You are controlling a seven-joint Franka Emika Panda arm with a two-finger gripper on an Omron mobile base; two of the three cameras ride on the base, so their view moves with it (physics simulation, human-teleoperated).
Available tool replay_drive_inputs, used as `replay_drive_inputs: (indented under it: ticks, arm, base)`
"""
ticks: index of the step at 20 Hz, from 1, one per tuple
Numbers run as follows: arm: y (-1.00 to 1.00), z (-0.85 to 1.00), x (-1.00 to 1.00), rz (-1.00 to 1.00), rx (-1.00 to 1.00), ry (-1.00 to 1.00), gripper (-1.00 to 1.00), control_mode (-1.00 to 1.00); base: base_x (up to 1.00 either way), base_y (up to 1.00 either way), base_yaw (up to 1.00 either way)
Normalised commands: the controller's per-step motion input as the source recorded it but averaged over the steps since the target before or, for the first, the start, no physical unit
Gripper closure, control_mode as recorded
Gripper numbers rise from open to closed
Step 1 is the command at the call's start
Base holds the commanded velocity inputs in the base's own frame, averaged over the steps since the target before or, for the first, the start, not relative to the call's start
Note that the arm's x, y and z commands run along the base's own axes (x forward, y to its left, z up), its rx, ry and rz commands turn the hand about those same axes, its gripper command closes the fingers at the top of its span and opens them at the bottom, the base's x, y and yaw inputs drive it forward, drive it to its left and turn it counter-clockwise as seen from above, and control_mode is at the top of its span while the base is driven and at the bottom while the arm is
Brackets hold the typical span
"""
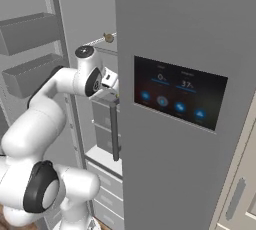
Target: Take the squash and cucumber from the second highest rack and move them to the highest rack where the cucumber and garlic are located, to maximize freezer space. Close the freezer door after rearranging.
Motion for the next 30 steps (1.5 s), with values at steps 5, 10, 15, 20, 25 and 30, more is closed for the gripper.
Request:
replay_drive_inputs:
  ticks: [5,10,15,20,25,30]
  arm:
    - [0.00,-0.07,0.19,0.00,0.00,0.00,-1.00,-1.00]
    - [0.00,-0.04,0.11,0.00,0.00,0.00,-1.00,-1.00]
    - [0.00,-0.01,0.00,0.00,0.00,0.00,-1.00,-1.00]
    - [0.00,-0.06,0.07,0.00,0.00,0.00,-1.00,-1.00]
    - [0.00,-0.05,0.14,0.00,0.00,0.00,-1.00,-1.00]
    - [0.00,-0.11,0.19,0.00,0.00,0.00,-1.00,-1.00]
  base:
    - [0.00,0.00,0.00]
    - [0.00,0.00,0.00]
    - [0.00,0.00,0.00]
    - [0.00,0.00,0.00]
    - [0.00,0.00,0.00]
    - [0.00,0.00,0.00]
